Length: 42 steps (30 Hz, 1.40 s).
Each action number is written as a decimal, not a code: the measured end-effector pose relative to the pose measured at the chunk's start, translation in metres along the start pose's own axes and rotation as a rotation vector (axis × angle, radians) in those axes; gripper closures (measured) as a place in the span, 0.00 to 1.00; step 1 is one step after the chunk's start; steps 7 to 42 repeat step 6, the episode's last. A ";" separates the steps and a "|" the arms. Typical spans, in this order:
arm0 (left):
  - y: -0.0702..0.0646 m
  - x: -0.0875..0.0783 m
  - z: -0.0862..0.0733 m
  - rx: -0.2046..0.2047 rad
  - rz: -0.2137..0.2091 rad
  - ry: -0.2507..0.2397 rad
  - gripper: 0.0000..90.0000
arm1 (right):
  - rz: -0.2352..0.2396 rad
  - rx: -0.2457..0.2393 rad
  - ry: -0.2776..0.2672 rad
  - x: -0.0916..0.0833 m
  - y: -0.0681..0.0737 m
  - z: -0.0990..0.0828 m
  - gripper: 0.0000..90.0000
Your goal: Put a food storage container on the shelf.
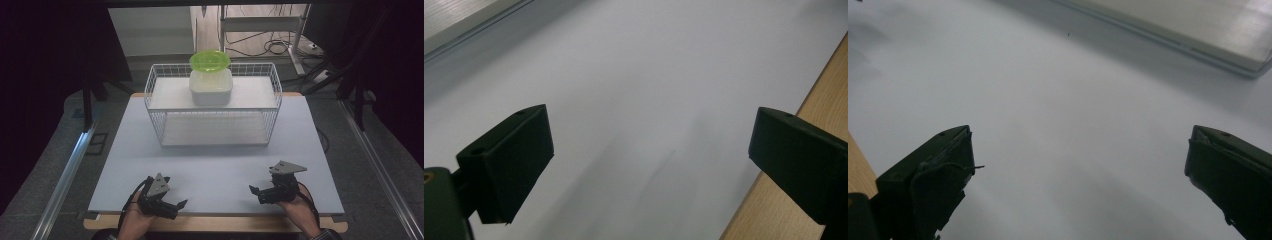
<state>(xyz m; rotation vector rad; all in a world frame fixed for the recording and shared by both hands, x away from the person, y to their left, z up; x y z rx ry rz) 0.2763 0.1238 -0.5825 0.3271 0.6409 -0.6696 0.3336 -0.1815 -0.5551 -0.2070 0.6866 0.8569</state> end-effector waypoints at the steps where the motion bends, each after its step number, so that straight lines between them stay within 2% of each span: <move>1: 0.000 0.000 0.000 0.000 -0.002 0.003 0.04 | -0.004 0.001 0.007 0.001 0.000 -0.001 0.00; 6: 0.000 0.001 0.000 -0.003 -0.003 0.008 0.04 | -0.011 0.002 0.024 0.004 -0.004 -0.005 0.00; 42: 0.000 0.001 0.000 -0.003 -0.003 0.008 0.04 | -0.011 0.002 0.024 0.004 -0.004 -0.005 0.00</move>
Point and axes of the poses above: each handheld gripper's, and its own axes: x roughly forward along the jaws, z roughly out of its top, y roughly to its left, the point moved 8 cm from there along x, roughly forward along the jaws, and after that the axes turned 6 degrees about z, right-handed, at the moved point
